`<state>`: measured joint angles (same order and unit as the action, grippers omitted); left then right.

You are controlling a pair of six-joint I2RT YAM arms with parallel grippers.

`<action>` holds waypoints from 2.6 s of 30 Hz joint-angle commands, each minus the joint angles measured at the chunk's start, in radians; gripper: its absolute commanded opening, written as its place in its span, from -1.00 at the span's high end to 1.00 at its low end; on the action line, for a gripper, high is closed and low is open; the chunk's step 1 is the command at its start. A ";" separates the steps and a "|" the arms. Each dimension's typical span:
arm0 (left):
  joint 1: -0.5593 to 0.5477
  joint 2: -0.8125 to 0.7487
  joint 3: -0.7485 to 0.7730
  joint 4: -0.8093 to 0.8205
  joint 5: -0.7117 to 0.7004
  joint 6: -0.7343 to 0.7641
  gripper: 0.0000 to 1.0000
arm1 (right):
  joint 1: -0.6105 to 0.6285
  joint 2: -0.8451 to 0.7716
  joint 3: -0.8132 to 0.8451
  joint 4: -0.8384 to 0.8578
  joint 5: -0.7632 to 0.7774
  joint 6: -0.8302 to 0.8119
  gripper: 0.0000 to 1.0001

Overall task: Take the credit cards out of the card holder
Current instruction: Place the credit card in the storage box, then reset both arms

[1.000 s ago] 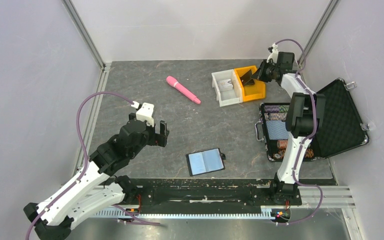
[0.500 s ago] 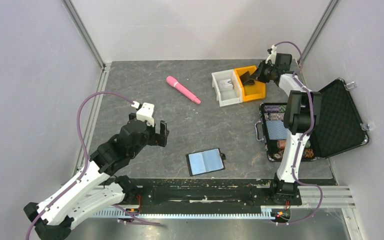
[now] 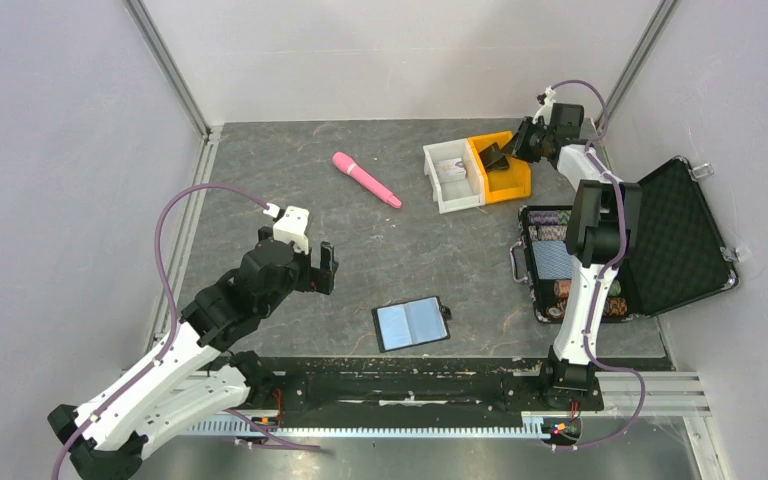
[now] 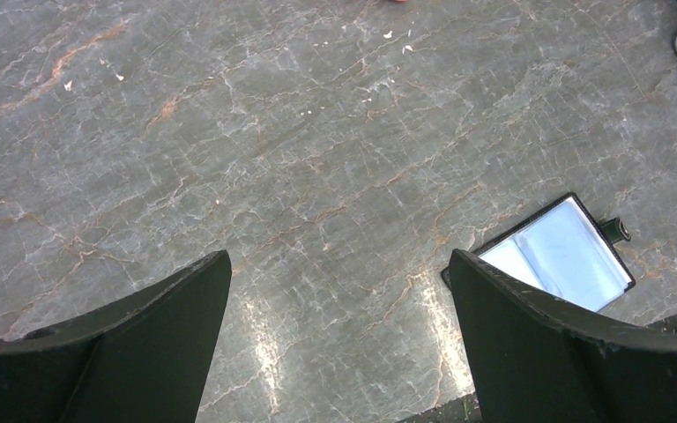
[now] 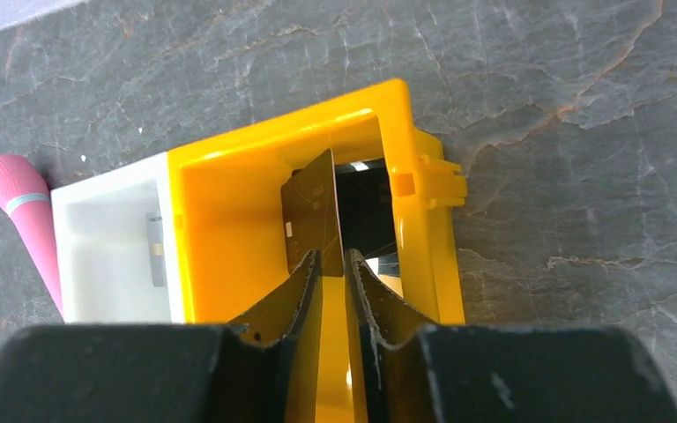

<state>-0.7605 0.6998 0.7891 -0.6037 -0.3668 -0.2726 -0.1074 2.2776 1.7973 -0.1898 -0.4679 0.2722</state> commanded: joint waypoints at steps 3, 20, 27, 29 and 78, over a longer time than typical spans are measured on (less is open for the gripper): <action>0.001 0.016 0.000 0.022 -0.013 0.040 -1.00 | -0.002 -0.044 0.100 -0.039 0.027 -0.007 0.42; 0.001 -0.036 0.023 -0.032 0.066 -0.094 -1.00 | 0.101 -0.581 -0.451 -0.034 0.130 0.085 0.16; 0.001 -0.109 0.005 -0.050 0.023 -0.062 -1.00 | 0.396 -0.833 -0.763 -0.031 0.300 0.126 0.00; 0.001 -0.127 0.009 -0.054 0.010 -0.048 -1.00 | 0.491 -0.882 -0.829 -0.026 0.348 0.154 -0.03; 0.001 -0.224 -0.017 -0.057 -0.050 -0.042 -1.00 | 1.384 -0.558 -0.845 -0.168 0.911 0.418 0.11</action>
<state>-0.7605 0.4793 0.7784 -0.6792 -0.4156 -0.3233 1.2743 1.7126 0.9745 -0.3695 0.4015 0.6735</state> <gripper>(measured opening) 0.996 0.496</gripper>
